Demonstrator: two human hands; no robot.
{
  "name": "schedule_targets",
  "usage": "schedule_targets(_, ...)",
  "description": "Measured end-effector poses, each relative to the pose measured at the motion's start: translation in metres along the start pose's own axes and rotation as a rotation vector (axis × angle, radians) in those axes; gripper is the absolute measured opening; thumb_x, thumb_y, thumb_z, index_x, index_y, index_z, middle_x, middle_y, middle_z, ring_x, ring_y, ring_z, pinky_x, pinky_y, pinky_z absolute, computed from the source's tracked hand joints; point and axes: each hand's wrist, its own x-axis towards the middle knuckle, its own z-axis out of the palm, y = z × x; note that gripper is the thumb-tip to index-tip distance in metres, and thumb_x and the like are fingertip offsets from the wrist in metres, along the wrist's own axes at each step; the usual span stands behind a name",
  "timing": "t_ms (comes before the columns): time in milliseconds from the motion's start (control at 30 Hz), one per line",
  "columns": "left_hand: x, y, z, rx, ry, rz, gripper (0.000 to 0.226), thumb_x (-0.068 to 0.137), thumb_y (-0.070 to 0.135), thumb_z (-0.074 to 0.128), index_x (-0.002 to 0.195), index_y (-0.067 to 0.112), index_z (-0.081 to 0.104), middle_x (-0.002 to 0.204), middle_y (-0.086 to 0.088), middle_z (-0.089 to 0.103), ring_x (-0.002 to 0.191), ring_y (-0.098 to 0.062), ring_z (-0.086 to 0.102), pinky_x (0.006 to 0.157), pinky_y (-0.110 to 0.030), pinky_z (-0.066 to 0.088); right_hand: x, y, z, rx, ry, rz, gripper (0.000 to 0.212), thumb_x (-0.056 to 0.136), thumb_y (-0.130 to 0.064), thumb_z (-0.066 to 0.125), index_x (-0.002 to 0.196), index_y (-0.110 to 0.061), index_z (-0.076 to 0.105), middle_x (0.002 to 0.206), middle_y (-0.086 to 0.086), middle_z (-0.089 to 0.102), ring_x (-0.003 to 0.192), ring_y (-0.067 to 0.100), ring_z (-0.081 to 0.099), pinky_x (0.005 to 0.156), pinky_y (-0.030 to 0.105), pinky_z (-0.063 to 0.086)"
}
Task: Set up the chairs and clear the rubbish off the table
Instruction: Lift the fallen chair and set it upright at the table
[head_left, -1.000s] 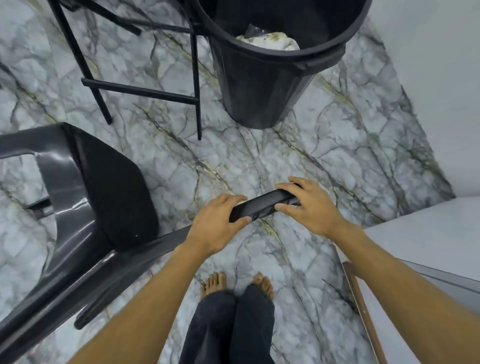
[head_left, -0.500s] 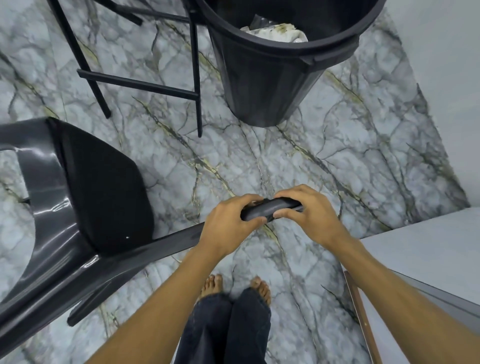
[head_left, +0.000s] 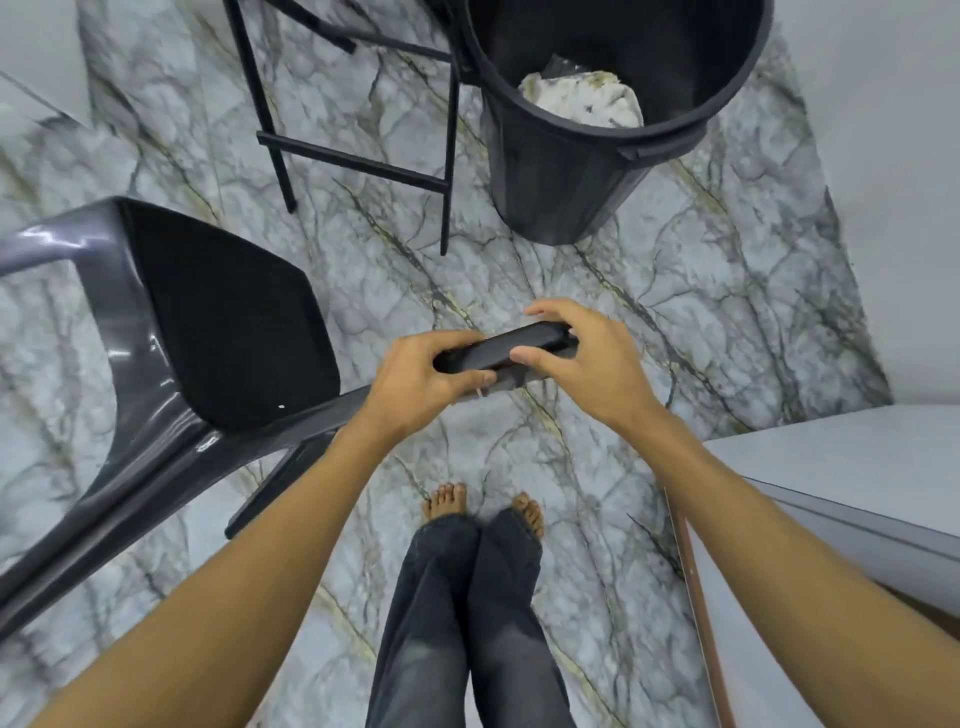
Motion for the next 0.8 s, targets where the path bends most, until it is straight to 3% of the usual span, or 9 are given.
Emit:
schedule_targets(100, -0.031, 0.019, -0.036, -0.029, 0.08, 0.026, 0.026, 0.078, 0.035, 0.078, 0.091, 0.056, 0.069, 0.08, 0.015, 0.074, 0.068, -0.001, 0.07, 0.059, -0.022, 0.056, -0.008, -0.036, -0.012, 0.093, -0.023, 0.027, 0.034, 0.082, -0.052, 0.067, 0.113, -0.039, 0.06, 0.101, -0.023, 0.064, 0.099, -0.006, 0.058, 0.082, 0.004, 0.042)
schedule_targets(200, -0.064, 0.034, -0.075, -0.034, 0.144, 0.033, 0.032, 0.078, 0.028, 0.081, 0.09, 0.054, 0.068, 0.086, 0.009, 0.075, 0.077, -0.005, 0.073, 0.061, -0.007, 0.051, -0.016, -0.075, -0.02, 0.162, -0.03, 0.009, 0.023, 0.085, -0.048, 0.065, 0.105, -0.038, 0.069, 0.096, -0.029, 0.067, 0.096, -0.006, 0.063, 0.084, 0.016, 0.05)
schedule_targets(333, -0.106, 0.042, -0.117, -0.022, 0.161, 0.026, 0.026, 0.082, 0.026, 0.08, 0.101, 0.042, 0.072, 0.09, 0.008, 0.076, 0.079, -0.008, 0.073, 0.062, -0.008, 0.051, -0.025, -0.134, -0.009, 0.238, -0.009, -0.022, 0.017, 0.085, -0.032, 0.07, 0.099, -0.025, 0.076, 0.093, -0.017, 0.073, 0.092, 0.004, 0.068, 0.085, 0.036, 0.055)
schedule_targets(433, -0.139, 0.051, -0.153, 0.002, 0.174, 0.047, 0.036, 0.082, 0.037, 0.078, 0.116, 0.034, 0.069, 0.105, 0.013, 0.074, 0.097, -0.002, 0.069, 0.078, -0.01, 0.05, -0.035, -0.185, 0.009, 0.245, 0.058, -0.091, 0.019, 0.085, -0.033, 0.07, 0.097, -0.02, 0.077, 0.095, -0.011, 0.074, 0.093, 0.006, 0.067, 0.085, 0.035, 0.054)
schedule_targets(533, -0.175, 0.063, -0.19, 0.034, 0.154, 0.105, 0.045, 0.082, 0.043, 0.076, 0.124, 0.034, 0.065, 0.116, 0.016, 0.07, 0.11, 0.0, 0.063, 0.091, -0.013, 0.048, -0.053, -0.234, 0.027, 0.244, 0.121, -0.152, 0.021, 0.084, -0.039, 0.069, 0.093, -0.022, 0.077, 0.091, -0.018, 0.07, 0.092, 0.002, 0.064, 0.085, 0.027, 0.051)
schedule_targets(667, -0.226, 0.067, -0.227, 0.047, 0.21, 0.19, 0.038, 0.086, 0.036, 0.073, 0.123, 0.036, 0.066, 0.117, 0.021, 0.069, 0.111, 0.003, 0.062, 0.089, -0.011, 0.047, -0.082, -0.304, 0.055, 0.197, 0.156, -0.226, 0.022, 0.082, -0.044, 0.07, 0.091, -0.026, 0.078, 0.087, -0.021, 0.07, 0.086, -0.004, 0.059, 0.082, 0.022, 0.046)
schedule_targets(800, -0.29, 0.045, -0.277, -0.049, 0.267, 0.221, 0.033, 0.086, 0.021, 0.074, 0.116, 0.033, 0.07, 0.113, 0.014, 0.072, 0.11, -0.008, 0.066, 0.09, -0.017, 0.05, -0.115, -0.383, 0.093, 0.128, 0.14, -0.263, 0.025, 0.081, -0.051, 0.068, 0.092, -0.031, 0.076, 0.09, -0.017, 0.074, 0.085, 0.001, 0.059, 0.084, 0.034, 0.047)
